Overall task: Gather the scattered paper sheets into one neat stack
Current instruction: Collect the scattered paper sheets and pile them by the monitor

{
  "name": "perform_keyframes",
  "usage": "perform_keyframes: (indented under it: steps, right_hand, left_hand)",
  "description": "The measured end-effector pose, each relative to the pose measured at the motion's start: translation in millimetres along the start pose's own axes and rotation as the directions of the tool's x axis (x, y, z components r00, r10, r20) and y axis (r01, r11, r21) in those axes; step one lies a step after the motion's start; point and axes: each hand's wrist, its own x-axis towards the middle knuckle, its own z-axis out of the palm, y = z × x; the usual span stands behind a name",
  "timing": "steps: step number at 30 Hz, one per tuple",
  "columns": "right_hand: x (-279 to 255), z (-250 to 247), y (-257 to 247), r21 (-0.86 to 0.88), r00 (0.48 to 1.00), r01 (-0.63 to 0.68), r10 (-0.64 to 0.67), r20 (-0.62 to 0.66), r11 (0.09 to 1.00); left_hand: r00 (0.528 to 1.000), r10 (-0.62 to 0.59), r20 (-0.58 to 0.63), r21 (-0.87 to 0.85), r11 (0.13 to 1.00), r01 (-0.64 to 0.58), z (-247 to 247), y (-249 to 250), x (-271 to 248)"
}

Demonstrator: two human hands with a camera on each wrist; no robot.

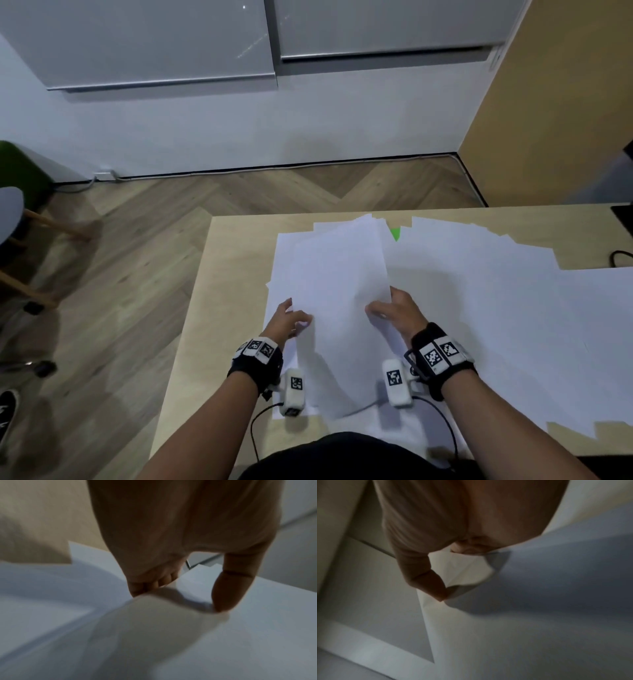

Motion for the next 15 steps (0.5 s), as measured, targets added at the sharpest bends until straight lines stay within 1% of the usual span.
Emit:
perform_keyframes:
  steps: [2, 3, 4, 5, 6, 8, 10, 13, 14, 15]
  right_hand:
    - [-2, 1, -24, -0.085, 0.996, 0.09, -0.088, 0.031, 0.992]
    - [-3, 1, -35, -0.119, 0.991, 0.136, -0.135, 0.02, 0.983]
    - [-3, 0, -44, -0.149, 0.984, 0.175, -0.178, -0.008, 0.973]
    - [-3, -1, -51, -0.187, 0.974, 0.209, -0.221, -0.047, 0.96]
    - [-4, -2, -58, -0.226, 0.961, 0.235, -0.262, -0.094, 0.945]
    - [-8, -2, -70, -0.246, 0.924, 0.282, -0.331, -0.189, 0.927]
    - [-13, 1, -81, -0.161, 0.879, 0.365, -0.396, -0.266, 0.917]
    - [-22, 5, -89, -0.052, 0.816, 0.477, -0.464, -0.344, 0.877]
    - [-24, 5, -88, -0.04, 0.807, 0.486, -0.466, -0.363, 0.873]
    - [-24, 5, -83, -0.02, 0.811, 0.477, -0.449, -0.375, 0.879]
  left_hand:
    - [0.993, 0.035, 0.112, -0.109, 0.994, -0.023, 5, 13, -8]
    - [0.99, 0.063, 0.129, -0.138, 0.989, -0.045, 6, 20, -11]
    - [0.987, 0.11, 0.113, -0.148, 0.985, -0.093, 8, 28, -13]
    - [0.982, 0.178, 0.062, -0.148, 0.975, -0.167, 8, 36, -13]
    - [0.965, 0.262, 0.001, -0.138, 0.956, -0.259, 9, 45, -15]
    - [0.904, 0.421, -0.07, -0.086, 0.901, -0.426, 12, 68, -23]
    - [0.838, 0.542, -0.07, -0.086, 0.833, -0.546, 19, 90, -38]
    - [0.743, 0.665, -0.072, -0.114, 0.735, -0.669, 25, 109, -53]
    - [0.72, 0.69, -0.071, -0.109, 0.712, -0.694, 26, 110, -54]
    - [0.708, 0.702, -0.079, -0.084, 0.703, -0.706, 25, 106, -53]
